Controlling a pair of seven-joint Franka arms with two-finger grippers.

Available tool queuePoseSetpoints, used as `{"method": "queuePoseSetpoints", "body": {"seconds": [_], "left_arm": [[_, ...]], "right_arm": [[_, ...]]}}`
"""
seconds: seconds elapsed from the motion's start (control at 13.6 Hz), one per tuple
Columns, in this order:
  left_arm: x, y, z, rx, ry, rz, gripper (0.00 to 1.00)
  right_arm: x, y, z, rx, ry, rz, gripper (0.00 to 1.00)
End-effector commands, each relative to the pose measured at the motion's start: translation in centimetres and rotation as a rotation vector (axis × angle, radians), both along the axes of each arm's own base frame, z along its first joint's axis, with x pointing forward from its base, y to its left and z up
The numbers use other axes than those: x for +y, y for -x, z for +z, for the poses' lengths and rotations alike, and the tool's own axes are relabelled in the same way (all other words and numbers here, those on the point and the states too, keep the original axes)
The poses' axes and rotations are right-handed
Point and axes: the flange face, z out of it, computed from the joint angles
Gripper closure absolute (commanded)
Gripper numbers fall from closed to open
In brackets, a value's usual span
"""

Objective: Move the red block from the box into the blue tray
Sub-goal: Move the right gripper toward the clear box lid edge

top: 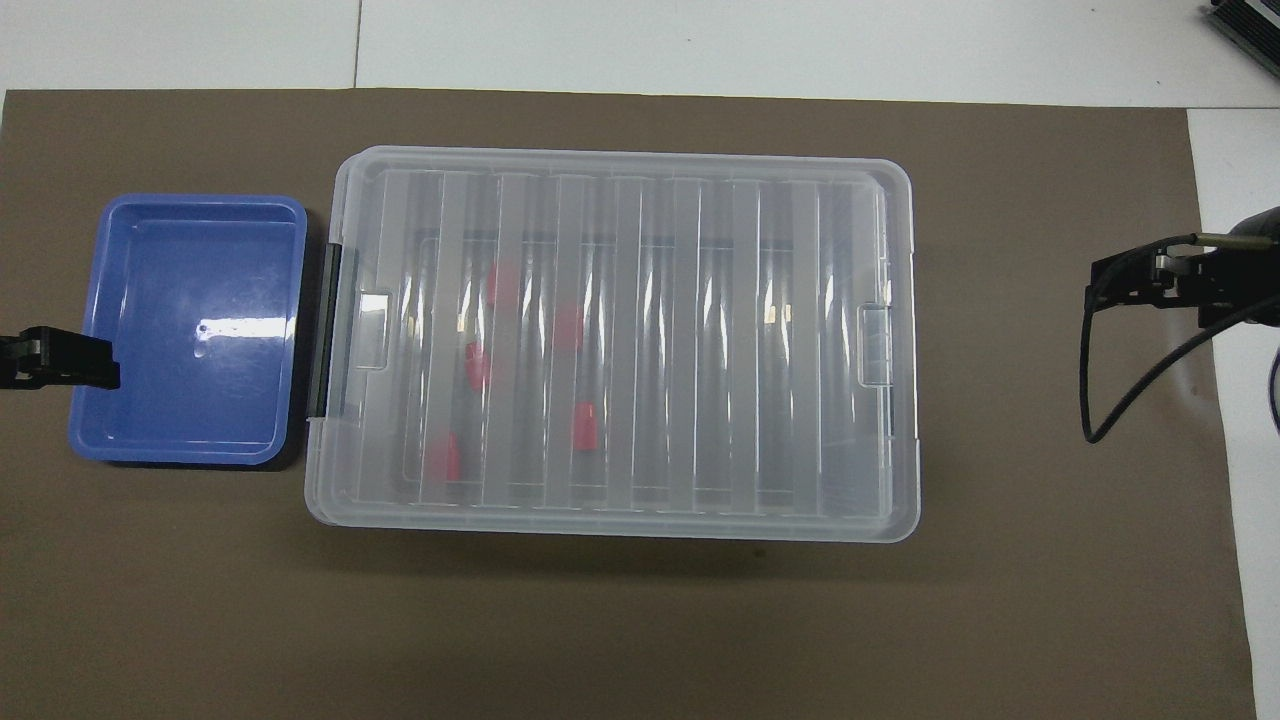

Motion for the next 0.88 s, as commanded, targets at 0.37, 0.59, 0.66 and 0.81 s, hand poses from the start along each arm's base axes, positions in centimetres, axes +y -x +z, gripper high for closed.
{"method": "queuePoseSetpoints", "body": {"seconds": [0.37, 0.59, 0.66, 0.81], "left_arm": [[0.2, 0.5, 0.3, -0.009, 0.013, 0.002, 0.00], [0.2, 0.5, 0.3, -0.009, 0.013, 0.002, 0.00], [0.2, 0.5, 0.3, -0.009, 0.013, 0.002, 0.00], [0.2, 0.5, 0.3, -0.009, 0.013, 0.002, 0.00]], "right_arm": [[-0.5, 0.7, 0.0, -0.007, -0.002, 0.014, 0.00], [0.7, 0.3, -1.1, -0.038, -0.002, 0.014, 0.00], [2.0, -0.1, -2.2, -0.057, -0.005, 0.011, 0.00], [4.4, -0.4, -3.9, -0.086, -0.010, 0.009, 0.00]]}}
